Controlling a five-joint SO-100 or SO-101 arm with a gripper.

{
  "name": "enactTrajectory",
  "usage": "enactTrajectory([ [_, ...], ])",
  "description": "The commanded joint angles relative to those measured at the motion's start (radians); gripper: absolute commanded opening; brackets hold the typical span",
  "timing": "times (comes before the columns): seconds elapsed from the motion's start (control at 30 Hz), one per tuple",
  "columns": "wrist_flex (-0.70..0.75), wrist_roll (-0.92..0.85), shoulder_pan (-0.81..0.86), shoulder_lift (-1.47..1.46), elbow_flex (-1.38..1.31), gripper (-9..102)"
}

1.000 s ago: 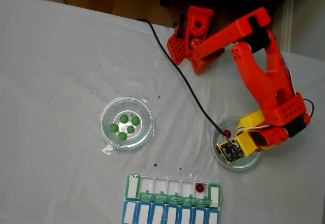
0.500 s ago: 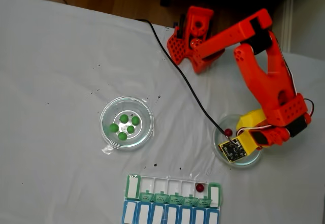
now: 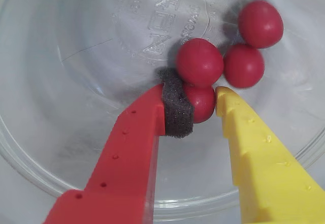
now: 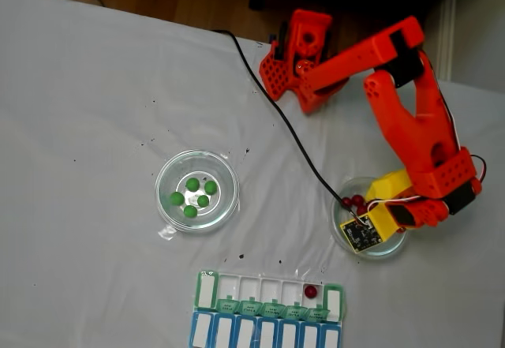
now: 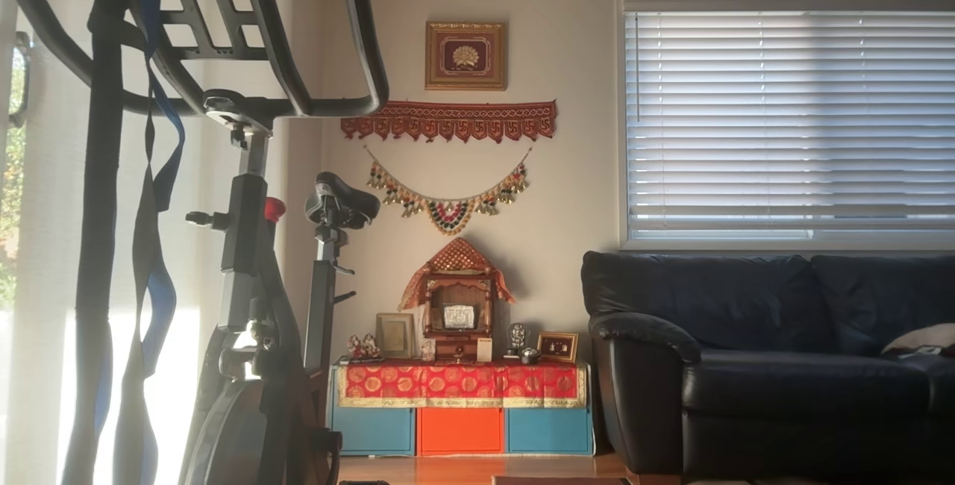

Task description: Sort medicines into box.

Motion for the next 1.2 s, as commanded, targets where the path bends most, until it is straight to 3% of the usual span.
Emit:
enactTrajectory([
  [0.0, -0.008, -0.008, -0.04, 0.009, -0.012, 1],
  [0.77, 0.026, -0.121, 0.115, 0.156, -0.16, 2],
  [1.17, 0.011, -0.172, 0.287, 0.273, -0.265, 2],
])
